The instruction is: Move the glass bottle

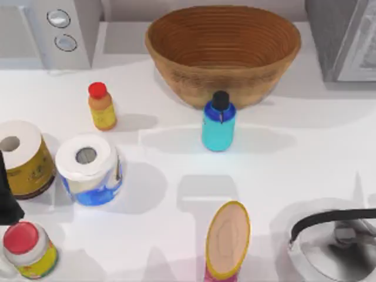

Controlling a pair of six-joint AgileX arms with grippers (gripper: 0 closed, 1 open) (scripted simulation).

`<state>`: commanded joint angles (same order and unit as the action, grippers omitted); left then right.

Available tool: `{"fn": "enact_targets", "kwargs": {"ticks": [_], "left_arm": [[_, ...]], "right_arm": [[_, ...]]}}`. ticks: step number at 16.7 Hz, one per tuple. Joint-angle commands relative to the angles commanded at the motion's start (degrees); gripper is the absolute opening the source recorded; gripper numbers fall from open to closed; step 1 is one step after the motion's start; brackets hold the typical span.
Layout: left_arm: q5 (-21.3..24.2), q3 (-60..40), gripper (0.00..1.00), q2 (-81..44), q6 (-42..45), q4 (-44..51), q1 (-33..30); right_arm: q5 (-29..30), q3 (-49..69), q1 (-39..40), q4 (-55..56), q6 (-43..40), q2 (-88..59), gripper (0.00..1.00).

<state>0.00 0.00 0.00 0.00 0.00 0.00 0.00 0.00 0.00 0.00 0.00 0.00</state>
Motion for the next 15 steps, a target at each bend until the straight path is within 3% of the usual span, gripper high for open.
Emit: {"fn": "enact_targets", "kwargs": {"ticks": [7, 15], "left_arm": [[0.0, 0.0, 1.00, 0.0, 0.0, 0.0, 0.0], [0.0, 0.0, 1.00, 0.0, 0.0, 0.0, 0.0]], "right_arm": [[-4.6, 6.2, 3.3, 6.3, -1.6, -8.9, 1.00], [-14.4, 25.5, 13.7, 24.1, -6.0, -50.7, 1.00]]}}
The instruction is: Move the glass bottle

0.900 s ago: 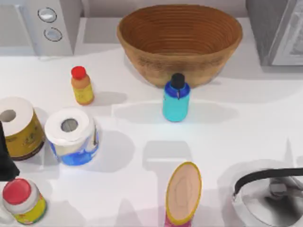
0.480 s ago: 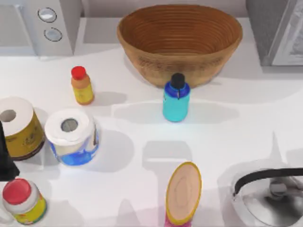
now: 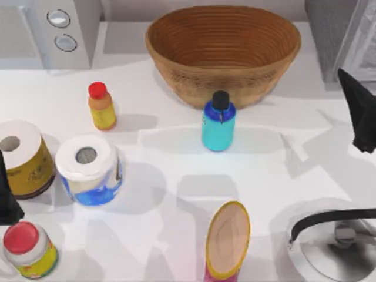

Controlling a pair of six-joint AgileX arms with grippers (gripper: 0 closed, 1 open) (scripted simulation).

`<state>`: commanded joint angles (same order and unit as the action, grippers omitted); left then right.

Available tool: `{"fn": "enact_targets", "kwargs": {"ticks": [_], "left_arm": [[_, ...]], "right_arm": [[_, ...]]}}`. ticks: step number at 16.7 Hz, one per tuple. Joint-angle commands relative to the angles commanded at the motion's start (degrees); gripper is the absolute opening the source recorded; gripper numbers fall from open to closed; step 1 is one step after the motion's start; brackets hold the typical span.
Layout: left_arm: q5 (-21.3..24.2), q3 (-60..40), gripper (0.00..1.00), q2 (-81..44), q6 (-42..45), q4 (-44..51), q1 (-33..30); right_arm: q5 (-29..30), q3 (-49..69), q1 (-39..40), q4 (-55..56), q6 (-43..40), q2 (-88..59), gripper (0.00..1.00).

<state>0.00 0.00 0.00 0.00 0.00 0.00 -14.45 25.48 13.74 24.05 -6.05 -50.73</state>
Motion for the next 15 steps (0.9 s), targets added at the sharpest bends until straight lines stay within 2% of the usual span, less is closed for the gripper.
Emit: {"fn": "enact_targets", "kwargs": {"ticks": [4, 8, 11, 15], "left_arm": [[0.0, 0.0, 1.00, 0.0, 0.0, 0.0, 0.0], [0.0, 0.0, 1.00, 0.0, 0.0, 0.0, 0.0], [0.0, 0.0, 1.00, 0.0, 0.0, 0.0, 0.0], [0.0, 0.0, 1.00, 0.0, 0.0, 0.0, 0.0]], "right_arm": [[-1.8, 7.0, 5.4, 5.3, -1.5, -24.0, 1.00], [-1.8, 10.6, 9.6, 6.8, -2.3, -40.1, 1.00], [-1.5, 11.6, 11.5, 6.9, -2.4, -46.0, 1.00], [-1.4, 11.7, 11.8, 6.9, -2.4, -46.9, 1.00]]}}
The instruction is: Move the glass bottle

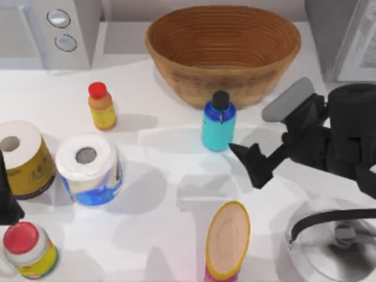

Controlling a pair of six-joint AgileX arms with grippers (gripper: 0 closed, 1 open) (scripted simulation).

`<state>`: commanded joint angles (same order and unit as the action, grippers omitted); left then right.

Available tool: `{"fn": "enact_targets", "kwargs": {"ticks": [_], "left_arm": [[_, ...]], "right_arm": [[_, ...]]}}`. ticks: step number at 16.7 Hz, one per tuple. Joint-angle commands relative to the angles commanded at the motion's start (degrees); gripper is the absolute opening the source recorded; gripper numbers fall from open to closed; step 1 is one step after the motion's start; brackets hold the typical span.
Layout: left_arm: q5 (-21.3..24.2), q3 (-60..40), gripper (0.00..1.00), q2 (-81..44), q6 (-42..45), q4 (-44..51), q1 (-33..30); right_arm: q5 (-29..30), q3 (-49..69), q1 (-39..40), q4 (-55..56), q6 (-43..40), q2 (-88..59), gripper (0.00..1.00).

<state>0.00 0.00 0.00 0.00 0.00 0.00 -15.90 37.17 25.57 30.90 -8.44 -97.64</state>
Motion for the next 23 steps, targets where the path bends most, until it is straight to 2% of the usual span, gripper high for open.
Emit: {"fn": "enact_targets", "kwargs": {"ticks": [6, 15, 21, 23], "left_arm": [[0.0, 0.0, 1.00, 0.0, 0.0, 0.0, 0.0], [0.0, 0.0, 1.00, 0.0, 0.0, 0.0, 0.0], [0.0, 0.0, 1.00, 0.0, 0.0, 0.0, 0.0], [0.0, 0.0, 1.00, 0.0, 0.0, 0.0, 0.0]], "right_arm": [[0.5, 3.0, 0.5, -0.2, 0.3, -2.6, 1.00], [3.6, 17.1, 3.7, 4.2, 1.9, -20.9, 1.00], [3.9, 18.4, 4.1, 5.2, 2.1, -23.1, 1.00], [3.9, 18.4, 4.1, 5.2, 2.1, -23.1, 0.85]]}}
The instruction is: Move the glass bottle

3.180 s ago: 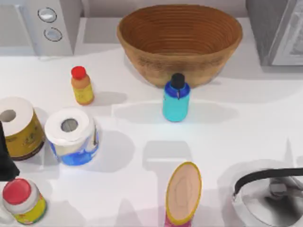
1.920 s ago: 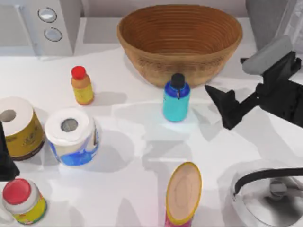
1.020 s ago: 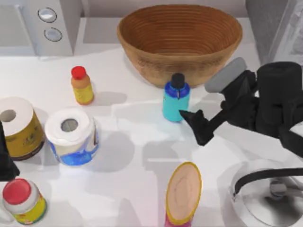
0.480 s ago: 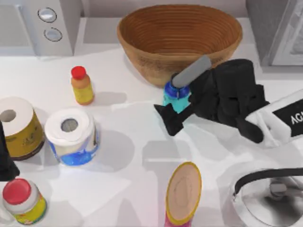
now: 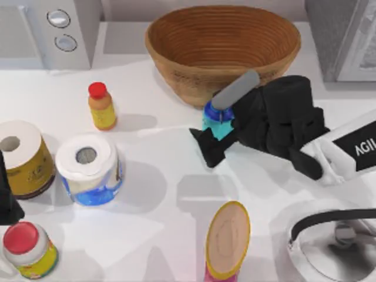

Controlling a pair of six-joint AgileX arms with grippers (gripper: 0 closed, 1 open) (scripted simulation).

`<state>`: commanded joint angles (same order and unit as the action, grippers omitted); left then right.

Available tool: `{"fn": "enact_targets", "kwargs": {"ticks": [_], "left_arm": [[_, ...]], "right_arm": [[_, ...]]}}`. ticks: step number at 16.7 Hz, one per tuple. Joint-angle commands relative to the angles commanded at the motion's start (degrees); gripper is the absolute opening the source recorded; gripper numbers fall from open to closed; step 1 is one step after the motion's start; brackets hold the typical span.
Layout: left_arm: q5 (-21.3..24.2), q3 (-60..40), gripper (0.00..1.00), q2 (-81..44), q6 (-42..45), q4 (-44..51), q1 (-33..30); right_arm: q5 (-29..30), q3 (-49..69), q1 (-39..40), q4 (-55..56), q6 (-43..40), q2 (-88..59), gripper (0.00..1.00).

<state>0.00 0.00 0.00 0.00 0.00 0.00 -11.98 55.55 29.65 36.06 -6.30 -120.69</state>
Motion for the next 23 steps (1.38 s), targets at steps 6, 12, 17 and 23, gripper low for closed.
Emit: {"fn": "enact_targets", "kwargs": {"ticks": [6, 12, 17, 23], "left_arm": [[0.0, 0.0, 1.00, 0.0, 0.0, 0.0, 0.0], [0.0, 0.0, 1.00, 0.0, 0.0, 0.0, 0.0], [0.0, 0.0, 1.00, 0.0, 0.0, 0.0, 0.0], [0.0, 0.0, 1.00, 0.0, 0.0, 0.0, 0.0]], "right_arm": [[0.0, 0.0, 0.0, 0.0, 0.0, 0.0, 0.40], [0.0, 0.0, 0.0, 0.0, 0.0, 0.0, 0.00], [0.0, 0.0, 0.0, 0.0, 0.0, 0.0, 0.00], [1.9, -3.2, -2.2, -0.1, 1.0, 2.4, 0.00]]}}
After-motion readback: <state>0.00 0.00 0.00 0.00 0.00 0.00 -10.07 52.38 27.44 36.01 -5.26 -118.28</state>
